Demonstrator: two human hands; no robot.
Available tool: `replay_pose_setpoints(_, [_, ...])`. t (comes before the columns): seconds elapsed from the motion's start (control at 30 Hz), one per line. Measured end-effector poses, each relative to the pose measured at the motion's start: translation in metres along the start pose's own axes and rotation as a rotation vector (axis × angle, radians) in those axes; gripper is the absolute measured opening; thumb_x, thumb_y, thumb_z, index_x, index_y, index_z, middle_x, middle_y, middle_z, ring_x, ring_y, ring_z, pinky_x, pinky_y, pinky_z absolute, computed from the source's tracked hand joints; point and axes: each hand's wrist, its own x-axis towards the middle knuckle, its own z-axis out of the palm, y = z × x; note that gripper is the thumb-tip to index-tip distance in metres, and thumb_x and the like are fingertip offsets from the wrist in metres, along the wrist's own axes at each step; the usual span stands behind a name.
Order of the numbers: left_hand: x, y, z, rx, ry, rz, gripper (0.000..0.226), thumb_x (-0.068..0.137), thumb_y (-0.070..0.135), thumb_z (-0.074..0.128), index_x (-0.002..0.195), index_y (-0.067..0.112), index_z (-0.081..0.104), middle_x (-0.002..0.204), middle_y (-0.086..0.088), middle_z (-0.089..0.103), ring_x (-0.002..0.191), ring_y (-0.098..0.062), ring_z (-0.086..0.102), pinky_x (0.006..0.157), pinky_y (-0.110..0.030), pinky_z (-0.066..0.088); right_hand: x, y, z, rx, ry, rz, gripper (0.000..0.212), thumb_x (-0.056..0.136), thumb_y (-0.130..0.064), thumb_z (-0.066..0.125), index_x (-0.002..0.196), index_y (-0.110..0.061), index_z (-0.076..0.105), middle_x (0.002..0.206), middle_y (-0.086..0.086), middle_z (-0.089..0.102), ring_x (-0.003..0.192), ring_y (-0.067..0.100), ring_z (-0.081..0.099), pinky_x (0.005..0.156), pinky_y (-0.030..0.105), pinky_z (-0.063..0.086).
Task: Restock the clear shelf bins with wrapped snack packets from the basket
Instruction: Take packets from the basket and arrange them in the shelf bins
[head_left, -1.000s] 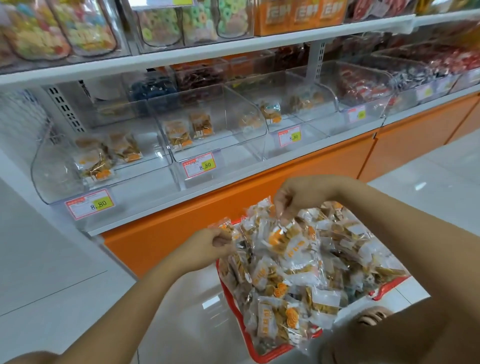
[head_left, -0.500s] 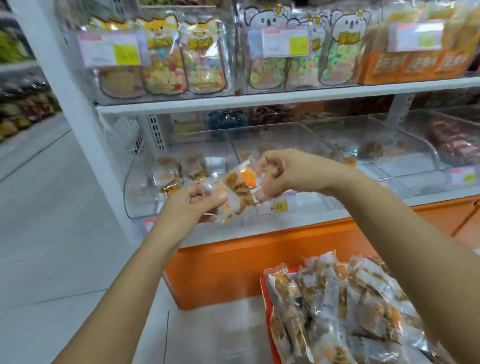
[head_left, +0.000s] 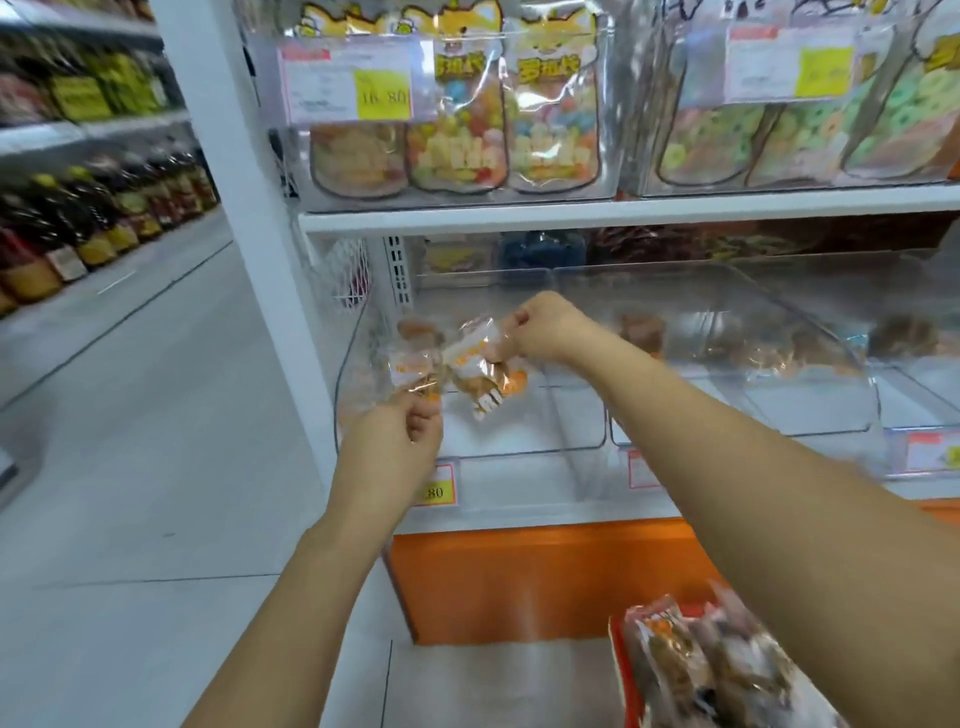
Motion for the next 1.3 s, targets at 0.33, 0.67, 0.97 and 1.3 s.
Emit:
replay_pose_setpoints(0.33, [-0.005, -0.015, 0.017, 0.392, -0.128, 0.104, 0.042, 0.1, 0.031, 0.026, 0.092, 0.018, 0.065, 0.08, 0.003, 0.067, 0.073, -0.015, 0.06, 0.067, -0.031, 0.048, 0.085, 0.035, 0.055, -0.232, 0.041, 0.308, 0.041, 0.088, -0.03, 0.065, 0.119, -0.004, 0.057, 0.11, 0.008, 0.06, 0.1, 0.022, 0.059, 0.076, 0.027, 0.049])
replay_pose_setpoints(0.67, [-0.001, -0.017, 0.019, 0.461, -0.132, 0.122, 0.039, 0.1, 0.032, 0.03, 0.092, 0.018, 0.066, 0.079, 0.002, 0.067, 0.073, -0.015, 0.06, 0.059, -0.028, 0.038, 0.091, 0.037, 0.075, -0.082, 0.111, 0.297, 0.042, 0.083, -0.024, 0.073, 0.117, -0.004, 0.058, 0.116, 0.01, 0.063, 0.108, 0.024, 0.061, 0.092, 0.031, 0.051])
replay_pose_setpoints(0.97, [-0.006, -0.01, 0.011, 0.051, -0.054, 0.187, 0.016, 0.095, 0.021, 0.05, 0.098, 0.02, 0.066, 0.091, 0.01, 0.067, 0.084, -0.004, 0.057, 0.071, -0.021, 0.048, 0.038, 0.0, 0.03, -0.143, 0.165, 0.002, 0.036, 0.096, -0.025, 0.056, 0.126, -0.006, 0.053, 0.122, 0.009, 0.057, 0.112, 0.023, 0.055, 0.084, 0.026, 0.043])
replay_pose_setpoints(1.3, [-0.091, 0.042, 0.056, 0.143, -0.483, 0.371, 0.036, 0.094, 0.036, 0.052, 0.065, 0.014, 0.052, 0.057, 0.003, 0.05, 0.059, -0.018, 0.049, 0.059, -0.033, 0.038, -0.142, 0.056, -0.025, -0.144, 0.094, -0.199, 0.036, 0.088, -0.031, 0.067, 0.073, 0.0, 0.054, 0.071, 0.012, 0.055, 0.063, 0.019, 0.05, 0.061, 0.031, 0.042])
